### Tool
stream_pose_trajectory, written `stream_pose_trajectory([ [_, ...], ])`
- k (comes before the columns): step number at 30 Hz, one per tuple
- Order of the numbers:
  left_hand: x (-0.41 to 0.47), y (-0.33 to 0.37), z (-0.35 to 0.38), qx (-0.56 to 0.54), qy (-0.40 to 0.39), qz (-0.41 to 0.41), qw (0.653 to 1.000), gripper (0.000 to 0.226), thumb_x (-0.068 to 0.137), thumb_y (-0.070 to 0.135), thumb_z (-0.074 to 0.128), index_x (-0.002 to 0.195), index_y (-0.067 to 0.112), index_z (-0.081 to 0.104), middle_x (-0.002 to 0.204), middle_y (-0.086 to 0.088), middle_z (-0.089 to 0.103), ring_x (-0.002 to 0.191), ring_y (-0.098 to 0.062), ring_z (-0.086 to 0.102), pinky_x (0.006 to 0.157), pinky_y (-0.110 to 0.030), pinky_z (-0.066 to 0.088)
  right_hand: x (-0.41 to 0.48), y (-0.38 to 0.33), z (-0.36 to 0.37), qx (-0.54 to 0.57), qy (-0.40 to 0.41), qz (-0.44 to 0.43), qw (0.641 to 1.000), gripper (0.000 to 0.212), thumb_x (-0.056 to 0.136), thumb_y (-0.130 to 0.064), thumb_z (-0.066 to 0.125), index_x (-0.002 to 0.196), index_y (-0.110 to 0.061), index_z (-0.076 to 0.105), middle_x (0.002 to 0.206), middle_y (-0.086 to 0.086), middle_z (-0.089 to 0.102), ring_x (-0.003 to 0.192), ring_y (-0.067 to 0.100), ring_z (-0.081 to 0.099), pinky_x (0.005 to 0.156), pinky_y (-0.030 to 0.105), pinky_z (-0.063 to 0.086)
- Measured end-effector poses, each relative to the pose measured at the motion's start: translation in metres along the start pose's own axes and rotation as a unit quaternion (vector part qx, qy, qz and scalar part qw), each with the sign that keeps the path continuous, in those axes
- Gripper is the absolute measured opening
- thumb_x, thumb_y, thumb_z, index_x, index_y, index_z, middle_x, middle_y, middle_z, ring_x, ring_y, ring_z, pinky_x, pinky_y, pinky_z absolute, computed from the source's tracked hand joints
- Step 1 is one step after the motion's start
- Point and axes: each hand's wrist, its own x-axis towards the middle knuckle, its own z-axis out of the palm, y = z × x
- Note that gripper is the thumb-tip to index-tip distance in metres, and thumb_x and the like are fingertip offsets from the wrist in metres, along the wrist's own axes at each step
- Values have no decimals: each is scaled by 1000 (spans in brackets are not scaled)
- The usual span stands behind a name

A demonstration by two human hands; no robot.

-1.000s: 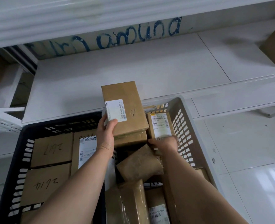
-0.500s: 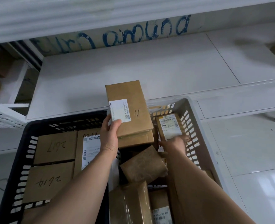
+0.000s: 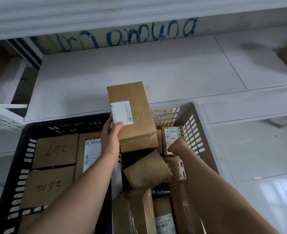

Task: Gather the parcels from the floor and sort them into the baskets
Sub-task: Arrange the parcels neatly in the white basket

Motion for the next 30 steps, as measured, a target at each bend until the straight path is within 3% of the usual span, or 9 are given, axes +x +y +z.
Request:
stream_pose_trajectory([
  [3, -4, 7, -9, -16, 5, 11, 1000, 43, 69, 34, 62, 113, 33, 62, 99, 8, 71, 93, -14, 65, 78, -31, 52, -18, -16, -3, -42, -26, -156, 987, 101, 77, -16, 77, 155, -16, 13, 156, 13, 23, 143, 35, 25, 113, 47, 33],
  [6, -9, 16, -21, -16, 26, 28, 999, 41, 69, 34, 62, 110, 34, 62, 98, 6, 70, 88, -11, 64, 75, -30, 51, -28, -34, 6, -90, -62, -280, 954, 110, 66, -22, 81, 154, -22, 13, 158, 5, 17, 146, 33, 15, 116, 52, 26],
  [8, -11, 21, -29, -13, 38, 34, 999, 40, 68, 35, 61, 109, 33, 62, 95, 8, 69, 83, -7, 64, 74, -29, 50, -32, -48, 16, -174, -55, -312, 932, 116, 64, -25, 83, 154, -24, 9, 160, 5, 10, 147, 34, 9, 118, 55, 19],
  [11, -14, 24, -41, -11, 48, 36, 998, 30, 68, 36, 60, 98, 36, 61, 91, 10, 69, 80, -5, 63, 71, -28, 49, -30, -61, 29, -258, -18, -300, 918, 126, 65, -25, 86, 155, -25, -1, 162, 9, -6, 149, 34, 0, 119, 51, 7],
  [15, -14, 21, -52, -2, 62, 25, 998, 32, 69, 40, 61, 100, 39, 61, 94, 9, 70, 87, -11, 64, 77, -34, 50, -26, -61, 24, -280, 46, -293, 913, 117, 62, -28, 88, 152, -18, 15, 151, 12, 21, 140, 33, 25, 116, 48, 26],
  [21, -22, 17, -52, 6, 74, 37, 997, 49, 69, 41, 60, 118, 32, 58, 102, 5, 69, 91, -14, 64, 75, -32, 51, -37, -38, -14, -152, 74, -211, 963, 110, 59, -40, 86, 142, -5, 24, 138, 13, 34, 130, 31, 38, 107, 42, 40],
  [26, -28, 15, -42, 12, 70, 29, 997, 55, 74, 41, 64, 127, 27, 57, 113, -5, 67, 98, -21, 62, 79, -33, 51, -50, -4, -15, -216, 216, -220, 926, 107, 56, -61, 81, 131, -6, 29, 131, 16, 38, 126, 33, 41, 109, 41, 38],
  [28, -30, 13, -36, 4, 60, 31, 998, 55, 74, 39, 65, 126, 25, 58, 113, -5, 67, 98, -20, 62, 75, -30, 50, -53, 7, -11, -178, 189, -226, 939, 99, 66, -60, 74, 135, -7, 28, 135, 17, 36, 128, 34, 40, 109, 43, 37],
  [30, -30, 10, -31, 0, 58, 23, 998, 61, 68, 41, 65, 127, 25, 57, 115, -4, 67, 103, -22, 62, 77, -31, 50, -54, 13, -13, -103, 118, -210, 965, 75, 82, -50, 65, 137, -8, 37, 134, 14, 45, 126, 33, 43, 106, 43, 41],
])
